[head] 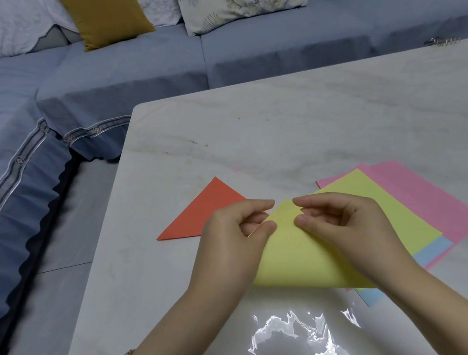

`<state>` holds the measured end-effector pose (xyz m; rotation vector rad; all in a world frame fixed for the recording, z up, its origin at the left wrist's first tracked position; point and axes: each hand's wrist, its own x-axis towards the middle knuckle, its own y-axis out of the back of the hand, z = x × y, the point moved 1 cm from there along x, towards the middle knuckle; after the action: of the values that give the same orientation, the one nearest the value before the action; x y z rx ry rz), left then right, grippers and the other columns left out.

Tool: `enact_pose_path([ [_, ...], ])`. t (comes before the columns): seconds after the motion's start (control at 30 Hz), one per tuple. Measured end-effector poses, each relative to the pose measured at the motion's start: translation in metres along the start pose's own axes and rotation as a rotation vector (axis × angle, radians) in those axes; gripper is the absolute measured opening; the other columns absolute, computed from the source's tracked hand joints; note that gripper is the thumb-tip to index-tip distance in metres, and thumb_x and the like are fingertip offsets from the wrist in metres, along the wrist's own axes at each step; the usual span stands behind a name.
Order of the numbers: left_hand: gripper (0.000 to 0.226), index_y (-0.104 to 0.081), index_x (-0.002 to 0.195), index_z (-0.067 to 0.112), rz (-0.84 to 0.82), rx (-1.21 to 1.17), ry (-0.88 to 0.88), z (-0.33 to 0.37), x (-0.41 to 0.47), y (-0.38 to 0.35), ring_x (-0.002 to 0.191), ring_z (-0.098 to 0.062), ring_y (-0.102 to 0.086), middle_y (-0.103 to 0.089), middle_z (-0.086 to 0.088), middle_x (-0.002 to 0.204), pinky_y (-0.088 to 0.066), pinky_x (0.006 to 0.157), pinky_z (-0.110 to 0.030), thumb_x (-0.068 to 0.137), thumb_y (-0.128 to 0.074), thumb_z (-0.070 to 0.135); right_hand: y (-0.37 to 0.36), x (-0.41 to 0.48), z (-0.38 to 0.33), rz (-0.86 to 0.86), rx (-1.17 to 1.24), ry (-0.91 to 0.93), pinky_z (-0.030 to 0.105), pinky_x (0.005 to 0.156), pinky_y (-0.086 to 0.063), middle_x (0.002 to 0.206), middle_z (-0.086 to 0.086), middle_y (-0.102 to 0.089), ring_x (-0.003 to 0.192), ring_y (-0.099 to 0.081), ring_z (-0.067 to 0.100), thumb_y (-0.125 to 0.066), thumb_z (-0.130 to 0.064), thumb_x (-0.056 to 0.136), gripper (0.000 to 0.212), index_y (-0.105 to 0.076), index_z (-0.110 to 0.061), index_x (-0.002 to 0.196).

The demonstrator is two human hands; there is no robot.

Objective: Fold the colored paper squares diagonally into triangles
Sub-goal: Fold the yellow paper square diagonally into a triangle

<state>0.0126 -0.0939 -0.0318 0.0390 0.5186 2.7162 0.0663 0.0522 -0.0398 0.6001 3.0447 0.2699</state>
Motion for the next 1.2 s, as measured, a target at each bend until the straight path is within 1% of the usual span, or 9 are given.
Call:
enact_pose_path([
  [0.2, 0.025, -0.069, 0.086, 0.033, -0.004, 0.034, -0.033, -0.002, 0.0, -0.001, 0.063, 0.01, -0.055, -0.064, 0.029, 0.065, -0.04, 0.063, -0.002, 0.08, -0.067, 0.009, 0.0, -0.001, 0.0, 0.004, -0.029, 0.001, 0.001, 0.06, -0.041, 0.063, -0.023, -0.068, 0.061, -0.059, -0.01, -0.071, -0.003, 0.075, 0.031, -0.068, -0.034, 0.073],
  [0.37, 0.024, -0.067, 0.084, 0.034, 0.006, 0.044, -0.046, -0.004, 0.0, -0.003, 0.065, 0.01, -0.056, -0.062, 0.036, 0.064, -0.041, 0.064, -0.002, 0.08, -0.068, 0.01, 0.001, -0.002, -0.001, 0.013, -0.043, 0.016, -0.002, 0.061, -0.039, 0.064, -0.035, -0.063, 0.07, -0.059, -0.017, -0.069, -0.005, 0.077, 0.027, -0.069, -0.032, 0.074],
  [0.57, 0.023, -0.068, 0.085, 0.035, 0.009, 0.024, -0.025, -0.004, -0.001, -0.005, 0.078, -0.001, -0.061, -0.07, 0.014, 0.081, -0.045, 0.071, -0.01, 0.081, -0.067, 0.012, 0.002, -0.001, 0.003, 0.016, -0.045, 0.002, -0.002, 0.061, -0.039, 0.064, -0.035, -0.064, 0.071, -0.059, -0.017, -0.07, -0.005, 0.077, 0.027, -0.07, -0.031, 0.073],
  [0.7, 0.022, -0.07, 0.091, 0.031, -0.001, 0.047, -0.016, -0.011, 0.002, -0.007, 0.083, 0.006, -0.061, -0.065, 0.025, 0.081, -0.043, 0.071, -0.003, 0.082, -0.067, 0.012, 0.001, 0.004, 0.005, -0.013, -0.053, -0.013, 0.002, 0.061, -0.042, 0.072, -0.019, -0.071, 0.065, -0.06, -0.008, -0.07, -0.006, 0.076, 0.024, -0.07, -0.029, 0.073],
  [0.77, 0.021, -0.072, 0.096, 0.025, -0.011, 0.079, -0.033, -0.017, 0.005, -0.01, 0.083, 0.007, -0.06, -0.065, 0.024, 0.083, -0.04, 0.069, 0.0, 0.082, -0.066, 0.01, 0.0, 0.014, 0.005, -0.078, -0.092, -0.025, 0.002, 0.061, -0.043, 0.072, -0.009, -0.069, 0.063, -0.058, -0.002, -0.071, -0.006, 0.077, 0.023, -0.068, -0.029, 0.074],
  [0.87, 0.021, -0.073, 0.1, 0.018, -0.01, 0.119, -0.052, -0.026, 0.011, -0.012, 0.076, 0.006, -0.059, -0.065, 0.018, 0.084, -0.037, 0.067, 0.001, 0.083, -0.065, 0.008, -0.004, 0.035, 0.007, -0.231, -0.25, -0.039, 0.006, 0.059, -0.044, 0.066, -0.013, -0.066, 0.058, -0.057, -0.005, -0.071, -0.01, 0.077, 0.022, -0.067, -0.029, 0.067],
  [1.0, 0.023, -0.07, 0.105, 0.015, 0.026, 0.165, -0.008, -0.04, 0.026, -0.012, 0.083, 0.002, -0.058, -0.066, 0.01, 0.094, -0.038, 0.07, 0.004, 0.085, -0.062, 0.008, -0.015, 0.062, 0.019, -0.346, -0.422, -0.013, 0.013, 0.058, -0.043, 0.058, -0.014, -0.061, 0.05, -0.051, -0.008, -0.069, -0.012, 0.078, 0.023, -0.065, -0.028, 0.062],
  [1.1, 0.026, -0.067, 0.111, 0.013, 0.012, 0.325, -0.036, -0.056, 0.037, -0.014, 0.092, -0.01, -0.058, -0.068, -0.001, 0.107, -0.041, 0.076, -0.01, 0.088, -0.058, 0.009, -0.029, 0.075, 0.036, -0.37, -0.472, -0.011, 0.013, 0.058, -0.04, 0.059, -0.014, -0.057, 0.051, -0.049, -0.004, -0.065, -0.01, 0.08, 0.015, -0.069, -0.019, 0.069],
  [1.2, 0.031, -0.063, 0.116, 0.012, 0.017, 0.62, -0.196, -0.076, 0.032, -0.022, 0.103, -0.023, -0.057, -0.062, -0.007, 0.115, -0.042, 0.086, -0.024, 0.089, -0.049, 0.017, -0.039, 0.08, 0.057, -0.345, -0.483, -0.03, 0.007, 0.057, -0.036, 0.065, -0.01, -0.06, 0.061, -0.05, 0.0, -0.062, -0.009, 0.082, 0.012, -0.071, -0.011, 0.075],
])
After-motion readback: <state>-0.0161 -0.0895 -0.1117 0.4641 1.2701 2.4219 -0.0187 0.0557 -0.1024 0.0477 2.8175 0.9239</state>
